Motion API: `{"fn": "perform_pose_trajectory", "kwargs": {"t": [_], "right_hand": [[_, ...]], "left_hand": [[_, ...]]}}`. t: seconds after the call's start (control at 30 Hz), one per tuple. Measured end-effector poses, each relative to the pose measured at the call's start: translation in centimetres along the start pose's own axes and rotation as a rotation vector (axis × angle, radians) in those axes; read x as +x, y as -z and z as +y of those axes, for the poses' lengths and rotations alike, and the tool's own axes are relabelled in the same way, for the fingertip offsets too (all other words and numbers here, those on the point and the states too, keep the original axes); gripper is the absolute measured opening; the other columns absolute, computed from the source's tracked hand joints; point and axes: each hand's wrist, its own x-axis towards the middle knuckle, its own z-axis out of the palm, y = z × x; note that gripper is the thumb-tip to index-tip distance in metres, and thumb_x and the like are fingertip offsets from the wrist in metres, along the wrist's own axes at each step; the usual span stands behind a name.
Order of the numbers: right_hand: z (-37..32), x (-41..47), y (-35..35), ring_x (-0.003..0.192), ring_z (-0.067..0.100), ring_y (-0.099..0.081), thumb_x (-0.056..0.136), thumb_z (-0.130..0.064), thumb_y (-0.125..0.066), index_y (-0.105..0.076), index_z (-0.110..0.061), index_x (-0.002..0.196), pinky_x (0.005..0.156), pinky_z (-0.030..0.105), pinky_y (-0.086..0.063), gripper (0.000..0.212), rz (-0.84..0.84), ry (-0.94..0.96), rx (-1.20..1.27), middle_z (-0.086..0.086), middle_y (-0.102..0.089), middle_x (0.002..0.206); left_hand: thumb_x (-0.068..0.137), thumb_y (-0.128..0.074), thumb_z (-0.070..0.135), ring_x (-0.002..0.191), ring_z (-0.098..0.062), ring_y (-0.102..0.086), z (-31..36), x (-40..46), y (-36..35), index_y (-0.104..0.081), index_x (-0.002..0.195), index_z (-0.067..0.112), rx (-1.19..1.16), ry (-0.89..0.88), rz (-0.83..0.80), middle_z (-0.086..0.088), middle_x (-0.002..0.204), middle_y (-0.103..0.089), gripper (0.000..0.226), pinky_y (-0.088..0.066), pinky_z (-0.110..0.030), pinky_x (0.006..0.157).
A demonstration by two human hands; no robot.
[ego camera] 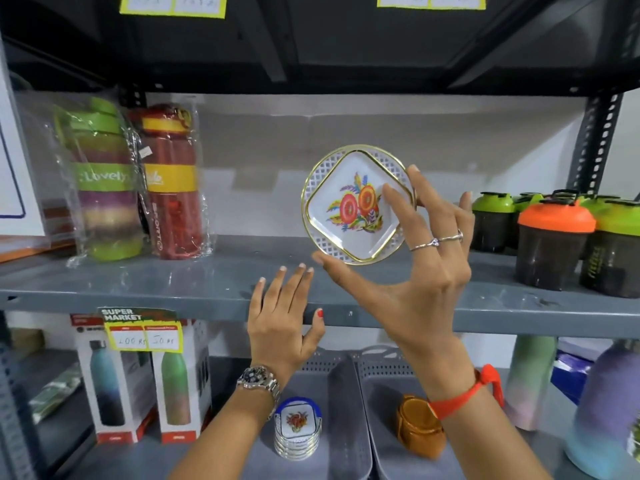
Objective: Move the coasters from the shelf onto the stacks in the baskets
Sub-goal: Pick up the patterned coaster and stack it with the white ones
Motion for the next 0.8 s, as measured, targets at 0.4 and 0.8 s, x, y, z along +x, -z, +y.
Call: {"fn": "perform_pose_trajectory", "kwargs": {"t": [0.4,0.8], "right_hand": [[-0.8,-9.5,3.0,0.123,0.006,-0.050,0.064,-0.061,-0.073,-0.060,-0.019,0.115,0.109,0.051,-0.035,0.068,-0.221,-0.357,0.251,0.005,-0.057,0.128],[2.4,-27.3,-0.1,0.108,0.023,-0.050,0.058,-0.068,-0.064,-0.069,-0.017,0.109,0.100,0.034,-0.043,0.073,-1.205,-0.530,-0.025,0.003,-0.065,0.118]], "left_hand": [[0.097,-0.024,0.039,0.120,-0.022,-0.045,0.2,0.4,0.2,-0.050,0.126,0.013,0.014,-0.025,0.061,-0.004,0.129,-0.055,0.046,-0.024,-0.039,0.108],[0.088,-0.038,0.039,0.124,-0.022,-0.049,-0.1,-0.3,-0.3,-0.055,0.129,0.014,0.053,-0.023,0.035,-0.001,0.132,-0.057,0.052,-0.022,-0.038,0.111]]}}
